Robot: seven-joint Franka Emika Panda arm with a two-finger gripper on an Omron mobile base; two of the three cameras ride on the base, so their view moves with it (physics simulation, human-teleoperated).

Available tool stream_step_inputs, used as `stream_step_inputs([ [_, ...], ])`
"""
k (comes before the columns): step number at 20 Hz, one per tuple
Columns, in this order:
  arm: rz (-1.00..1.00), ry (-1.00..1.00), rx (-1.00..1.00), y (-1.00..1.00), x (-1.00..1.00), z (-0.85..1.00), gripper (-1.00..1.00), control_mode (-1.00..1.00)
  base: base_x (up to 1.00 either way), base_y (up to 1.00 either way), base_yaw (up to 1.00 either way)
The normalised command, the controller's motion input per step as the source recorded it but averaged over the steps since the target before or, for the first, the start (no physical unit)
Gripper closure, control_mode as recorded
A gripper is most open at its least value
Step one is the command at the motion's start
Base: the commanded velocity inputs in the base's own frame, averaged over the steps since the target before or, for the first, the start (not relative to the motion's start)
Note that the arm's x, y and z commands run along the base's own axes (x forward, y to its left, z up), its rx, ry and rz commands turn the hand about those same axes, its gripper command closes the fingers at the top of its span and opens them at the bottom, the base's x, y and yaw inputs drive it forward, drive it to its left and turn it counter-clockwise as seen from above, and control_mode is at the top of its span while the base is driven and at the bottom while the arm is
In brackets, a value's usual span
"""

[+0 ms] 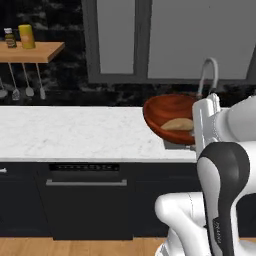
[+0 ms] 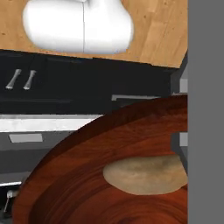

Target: Pick the sweet potato from the sink and place it in the bowl. Then pick the bowl and place it in the microwave. Then close the microwave door and press the start button.

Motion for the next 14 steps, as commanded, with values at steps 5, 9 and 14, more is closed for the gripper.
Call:
stream_step_inputs([
  [5,0.0,0.0,0.0,0.0,0.0,0.0,1.0,1.0,0.0,0.83,0.76],
  [9,0.0,0.0,0.0,0.0,0.0,0.0,1.0,1.0,0.0,0.72,0.77],
  [14,0.0,0.0,0.0,0.0,0.0,0.0,1.0,1.0,0.0,0.6,0.79],
])
